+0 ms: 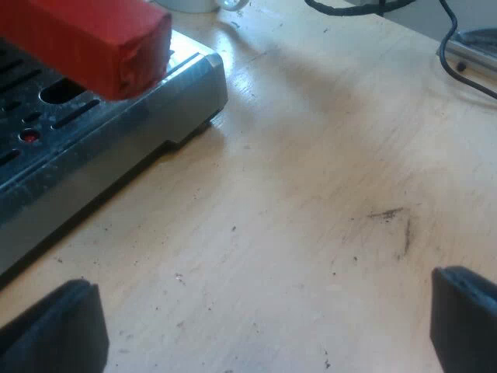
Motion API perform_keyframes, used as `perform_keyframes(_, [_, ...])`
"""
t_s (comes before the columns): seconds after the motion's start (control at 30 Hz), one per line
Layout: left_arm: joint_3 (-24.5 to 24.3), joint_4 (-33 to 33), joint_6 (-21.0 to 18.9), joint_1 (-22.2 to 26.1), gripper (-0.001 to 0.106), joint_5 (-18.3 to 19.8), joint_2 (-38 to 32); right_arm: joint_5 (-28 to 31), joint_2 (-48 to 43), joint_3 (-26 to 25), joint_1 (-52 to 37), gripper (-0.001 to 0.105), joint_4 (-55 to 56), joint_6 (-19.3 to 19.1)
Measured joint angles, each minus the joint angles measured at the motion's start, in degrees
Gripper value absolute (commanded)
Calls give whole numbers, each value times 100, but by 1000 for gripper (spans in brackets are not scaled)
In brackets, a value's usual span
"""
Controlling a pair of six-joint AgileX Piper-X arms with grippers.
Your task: Place mug into machine
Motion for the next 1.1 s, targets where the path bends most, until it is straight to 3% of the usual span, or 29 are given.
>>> perform_keyframes(0.17, [0, 0, 0, 0, 87, 0, 0, 19, 0, 0, 0, 0, 10, -14])
perform_keyframes(0.4, [0, 0, 0, 0, 87, 0, 0, -1, -156, 36, 0, 0, 177, -11])
perform_keyframes(0.5, [0, 0, 0, 0, 87, -89, 0, -12, -875, 163, 0, 0, 1044, -110])
perform_keyframes(0.8, [0, 0, 0, 0, 87, -1145, 0, -75, -2667, 276, 0, 0, 2948, -656])
perform_keyframes(1.0, [0, 0, 81, 0, 87, -1296, 0, -530, -4033, 276, 15, 0, 4219, -774])
perform_keyframes(1.1, [0, 0, 79, 0, 87, -1612, 0, -638, -4841, 276, 166, 0, 4911, -788])
